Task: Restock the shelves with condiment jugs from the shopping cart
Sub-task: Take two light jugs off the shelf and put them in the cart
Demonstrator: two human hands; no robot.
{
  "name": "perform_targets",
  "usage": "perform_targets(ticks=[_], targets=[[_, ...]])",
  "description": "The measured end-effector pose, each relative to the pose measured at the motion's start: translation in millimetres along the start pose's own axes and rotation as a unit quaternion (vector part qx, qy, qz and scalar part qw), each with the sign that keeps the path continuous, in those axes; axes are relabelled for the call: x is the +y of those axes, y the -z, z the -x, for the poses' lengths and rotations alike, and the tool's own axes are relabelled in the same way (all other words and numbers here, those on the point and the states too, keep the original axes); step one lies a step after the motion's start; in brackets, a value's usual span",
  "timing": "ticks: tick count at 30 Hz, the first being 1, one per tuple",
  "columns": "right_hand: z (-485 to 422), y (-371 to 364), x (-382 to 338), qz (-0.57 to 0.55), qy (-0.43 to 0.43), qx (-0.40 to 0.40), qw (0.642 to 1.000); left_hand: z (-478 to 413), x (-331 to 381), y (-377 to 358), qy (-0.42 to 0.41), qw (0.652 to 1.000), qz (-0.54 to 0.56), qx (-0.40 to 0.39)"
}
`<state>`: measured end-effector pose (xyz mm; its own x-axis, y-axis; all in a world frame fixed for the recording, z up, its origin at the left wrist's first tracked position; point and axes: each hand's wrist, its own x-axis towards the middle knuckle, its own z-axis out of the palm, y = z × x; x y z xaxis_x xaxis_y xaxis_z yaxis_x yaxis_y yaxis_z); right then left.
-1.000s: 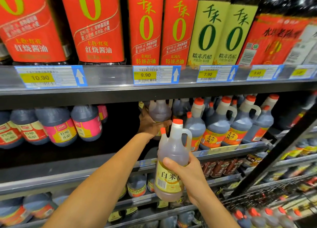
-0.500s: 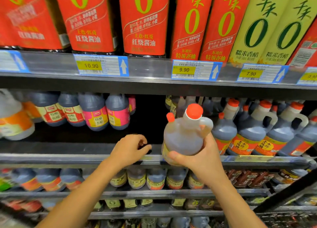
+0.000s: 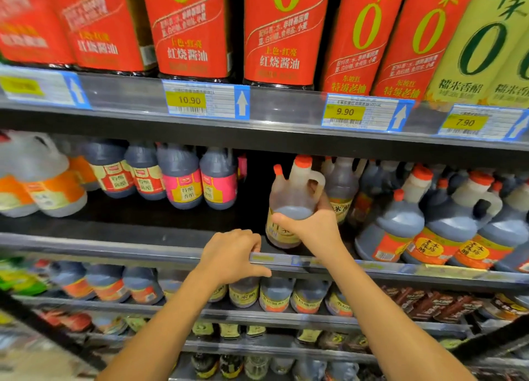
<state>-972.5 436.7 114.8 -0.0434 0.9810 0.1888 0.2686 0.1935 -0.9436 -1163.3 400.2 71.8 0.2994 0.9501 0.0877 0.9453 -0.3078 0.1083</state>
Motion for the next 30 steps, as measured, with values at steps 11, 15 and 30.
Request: perform_targets(ticks=[11, 15, 30], targets=[[2.2, 5.7, 16.8, 0.054, -0.02, -0.039, 0.998, 0.6, -0.7, -6.3, 0.003, 1.0, -0.002, 0.026], [15.7, 7.1, 21.4, 0.178, -0.074, 0.018, 0.981, 0.8, -0.6, -7.5, -0.001, 0.999, -0.003, 0.033], [-11.5, 6.9, 34.7, 0.338, -0.031, 0.093, 0.936, 3.0, 1.3, -6.9, 0.014, 0.999, 0.009, 0.033]])
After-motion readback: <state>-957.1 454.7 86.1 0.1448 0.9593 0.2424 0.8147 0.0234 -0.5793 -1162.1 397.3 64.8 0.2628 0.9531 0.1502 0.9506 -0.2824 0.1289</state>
